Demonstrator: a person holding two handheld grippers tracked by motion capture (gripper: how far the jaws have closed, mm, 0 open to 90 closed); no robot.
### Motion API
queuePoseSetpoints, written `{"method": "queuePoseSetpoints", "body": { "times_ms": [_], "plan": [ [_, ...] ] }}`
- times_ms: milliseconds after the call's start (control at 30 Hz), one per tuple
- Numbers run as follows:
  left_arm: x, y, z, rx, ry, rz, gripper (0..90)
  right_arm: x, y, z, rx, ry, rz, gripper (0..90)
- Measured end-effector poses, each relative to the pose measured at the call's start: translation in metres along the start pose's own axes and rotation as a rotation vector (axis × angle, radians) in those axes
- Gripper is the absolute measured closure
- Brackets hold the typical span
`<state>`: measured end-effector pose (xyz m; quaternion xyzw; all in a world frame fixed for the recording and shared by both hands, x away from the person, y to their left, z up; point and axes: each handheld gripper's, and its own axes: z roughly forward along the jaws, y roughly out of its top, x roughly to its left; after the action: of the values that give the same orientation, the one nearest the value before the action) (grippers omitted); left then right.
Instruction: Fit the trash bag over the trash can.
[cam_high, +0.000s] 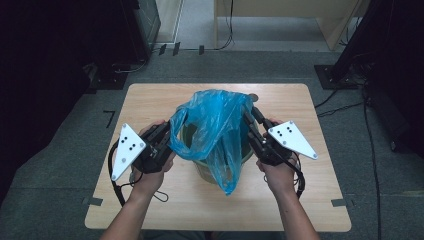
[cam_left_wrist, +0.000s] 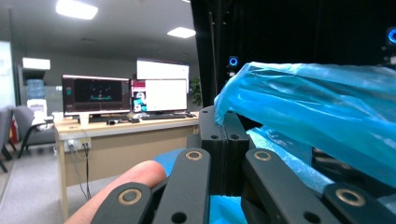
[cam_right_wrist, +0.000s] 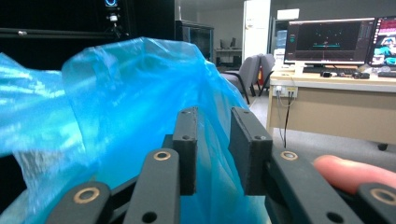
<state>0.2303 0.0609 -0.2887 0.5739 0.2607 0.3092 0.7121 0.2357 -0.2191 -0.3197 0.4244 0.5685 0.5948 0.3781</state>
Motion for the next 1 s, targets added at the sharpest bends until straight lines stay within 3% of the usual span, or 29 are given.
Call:
{"method": "queuePoseSetpoints", "body": {
  "times_ms": [167, 400, 533, 633, 733, 800, 933, 1000],
  "plan": [
    [-0.002, 0.001, 0.006, 0.01, 0.013, -0.003, 90.0, -0.003, 0.001, -0.011, -0.022, 0.032, 0.038, 71.4],
    [-0.003, 0.001, 0.012, 0.01, 0.035, -0.012, 90.0, 0.011, 0.003, -0.026, -0.04, 0.086, 0.047, 66.4],
    [-0.005, 0.001, 0.015, 0.009, 0.038, -0.016, 90.0, 0.023, 0.003, -0.032, -0.044, 0.11, 0.057, 51.8],
    [-0.005, 0.002, 0.015, 0.007, 0.038, -0.021, 90.0, 0.034, -0.001, -0.032, -0.033, 0.092, 0.021, 39.5],
    [-0.004, 0.003, 0.014, 0.001, 0.042, -0.025, 90.0, 0.041, -0.007, -0.029, 0.003, 0.078, 0.0, 36.7],
    [-0.002, 0.005, 0.013, -0.003, 0.044, -0.03, 90.0, 0.043, -0.012, -0.025, 0.045, 0.068, -0.001, 41.4],
    [0.002, 0.006, 0.012, -0.004, 0.06, -0.032, 90.0, 0.044, -0.022, -0.018, 0.12, -0.001, -0.034, 70.4],
    [0.006, 0.007, 0.011, 0.002, 0.08, -0.034, 90.0, 0.039, -0.024, -0.017, 0.133, -0.017, -0.027, 83.9]
  ]
}}
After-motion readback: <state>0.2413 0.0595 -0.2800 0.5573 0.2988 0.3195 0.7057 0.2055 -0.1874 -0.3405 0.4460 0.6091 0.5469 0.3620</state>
